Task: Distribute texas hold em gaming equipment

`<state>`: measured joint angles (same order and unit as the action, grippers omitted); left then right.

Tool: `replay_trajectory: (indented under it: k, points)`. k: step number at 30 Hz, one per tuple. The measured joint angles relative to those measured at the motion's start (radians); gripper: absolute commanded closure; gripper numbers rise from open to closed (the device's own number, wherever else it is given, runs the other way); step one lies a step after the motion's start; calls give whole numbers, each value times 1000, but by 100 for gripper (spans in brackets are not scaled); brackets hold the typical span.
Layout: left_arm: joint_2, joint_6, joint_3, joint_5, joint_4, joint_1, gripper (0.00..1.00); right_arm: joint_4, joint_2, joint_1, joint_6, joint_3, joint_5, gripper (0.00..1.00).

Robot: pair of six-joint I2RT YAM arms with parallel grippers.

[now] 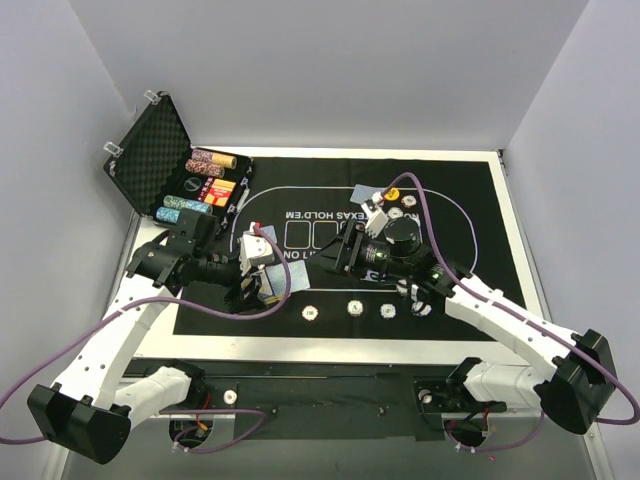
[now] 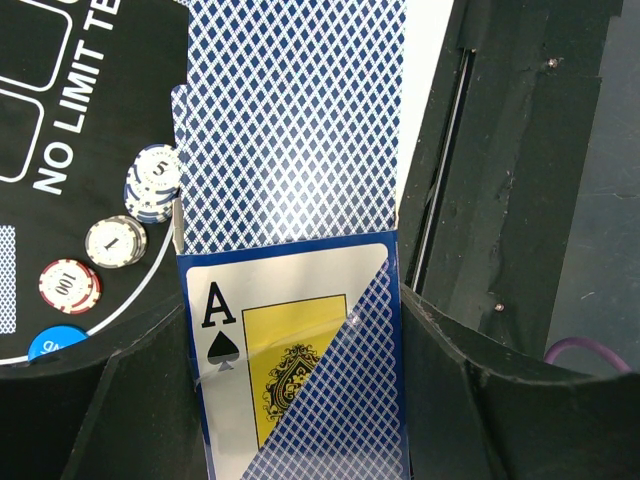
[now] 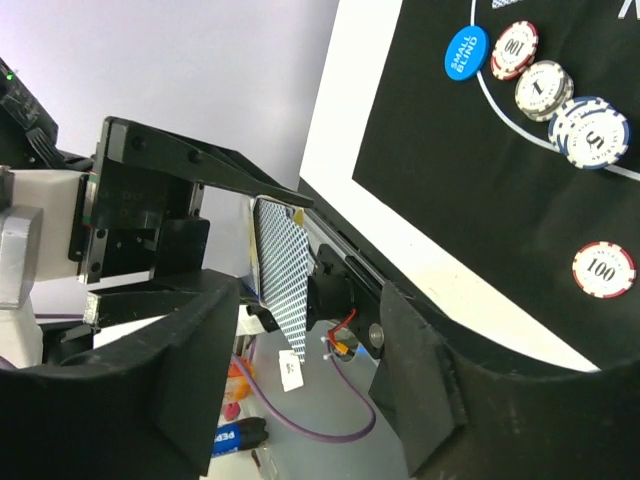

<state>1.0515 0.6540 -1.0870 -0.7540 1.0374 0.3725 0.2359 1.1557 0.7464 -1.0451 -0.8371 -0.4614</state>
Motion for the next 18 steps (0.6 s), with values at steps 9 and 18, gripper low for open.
replay_trajectory:
  k: [9, 18]
  points:
    - [0, -1, 0, -2, 0, 0, 100, 0, 60, 78, 17, -11, 2, 48]
    - [0, -6, 0, 2, 0, 0, 100, -9, 101, 98, 23, -17, -3, 88]
